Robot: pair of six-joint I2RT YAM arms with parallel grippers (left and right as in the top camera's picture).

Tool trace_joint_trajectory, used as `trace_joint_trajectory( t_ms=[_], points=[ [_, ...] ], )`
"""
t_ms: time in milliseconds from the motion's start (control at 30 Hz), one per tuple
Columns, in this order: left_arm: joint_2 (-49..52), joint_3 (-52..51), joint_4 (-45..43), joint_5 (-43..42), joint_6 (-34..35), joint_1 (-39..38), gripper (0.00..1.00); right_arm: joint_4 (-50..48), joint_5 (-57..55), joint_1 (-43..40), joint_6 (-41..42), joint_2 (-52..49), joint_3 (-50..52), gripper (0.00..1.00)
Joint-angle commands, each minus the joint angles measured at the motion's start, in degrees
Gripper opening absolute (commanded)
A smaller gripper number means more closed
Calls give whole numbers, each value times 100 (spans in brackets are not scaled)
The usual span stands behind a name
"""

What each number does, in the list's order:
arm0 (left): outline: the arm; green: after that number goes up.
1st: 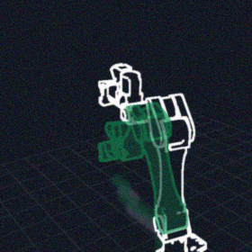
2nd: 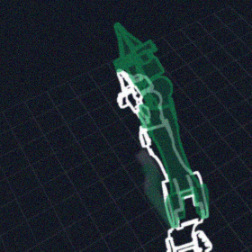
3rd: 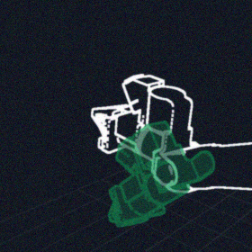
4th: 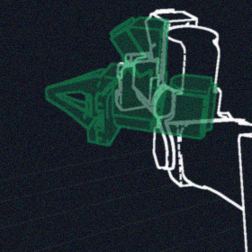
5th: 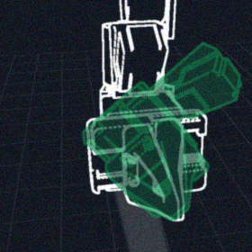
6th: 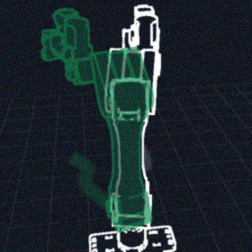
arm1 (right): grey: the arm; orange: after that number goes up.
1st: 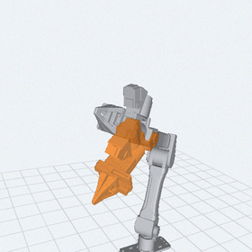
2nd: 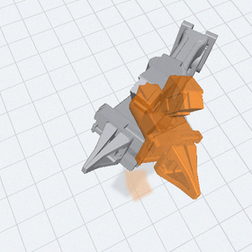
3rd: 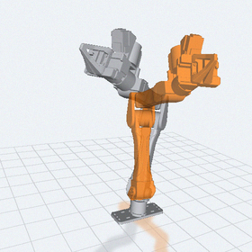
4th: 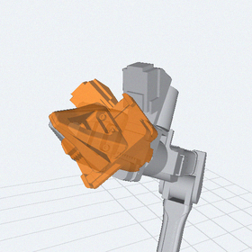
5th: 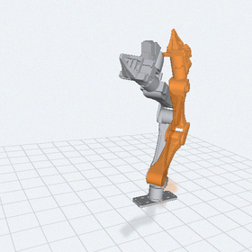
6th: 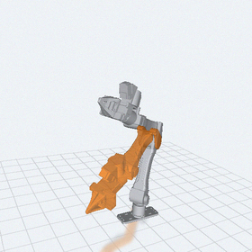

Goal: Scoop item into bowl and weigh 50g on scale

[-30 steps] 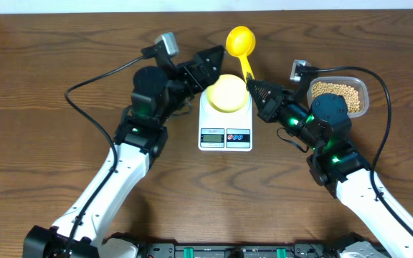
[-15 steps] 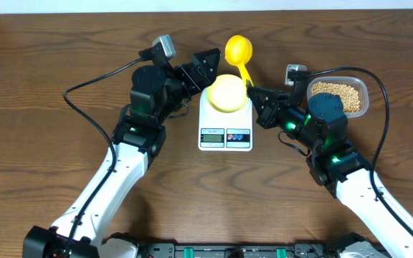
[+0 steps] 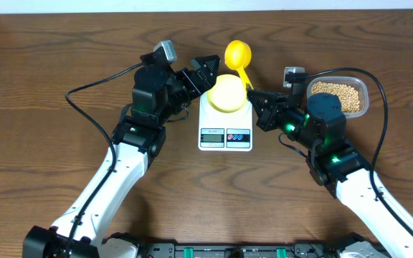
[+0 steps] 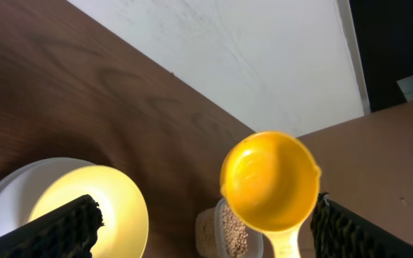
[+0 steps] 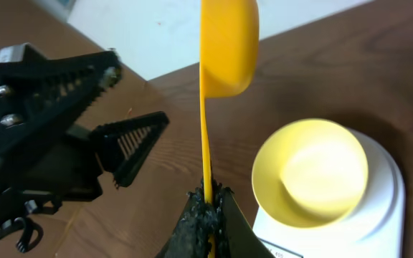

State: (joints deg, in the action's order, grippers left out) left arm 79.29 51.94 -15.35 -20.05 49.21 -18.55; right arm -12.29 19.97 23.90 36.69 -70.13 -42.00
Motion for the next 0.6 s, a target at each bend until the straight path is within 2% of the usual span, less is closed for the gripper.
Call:
trace_joint_trajectory(
  t_ms=[0, 267, 500, 533, 567],
  points=[
    [-20, 31, -7, -26, -116, 11, 95, -153, 313, -17, -625, 15, -109, 2],
    [-20, 31, -13, -26, -85, 11, 95, -186, 446, -17, -1436, 15, -111, 2],
    [-20, 31, -35, -24, 103, 11, 95, -232, 527, 133, -1720, 15, -111, 1],
    [-20, 31, -39, -24, 103, 11, 94, -251, 527, 214, -1762, 15, -111, 2],
    [-20, 31, -39, -24, 103, 11, 88, -258, 527, 260, -1799, 15, -111, 2]
  ],
)
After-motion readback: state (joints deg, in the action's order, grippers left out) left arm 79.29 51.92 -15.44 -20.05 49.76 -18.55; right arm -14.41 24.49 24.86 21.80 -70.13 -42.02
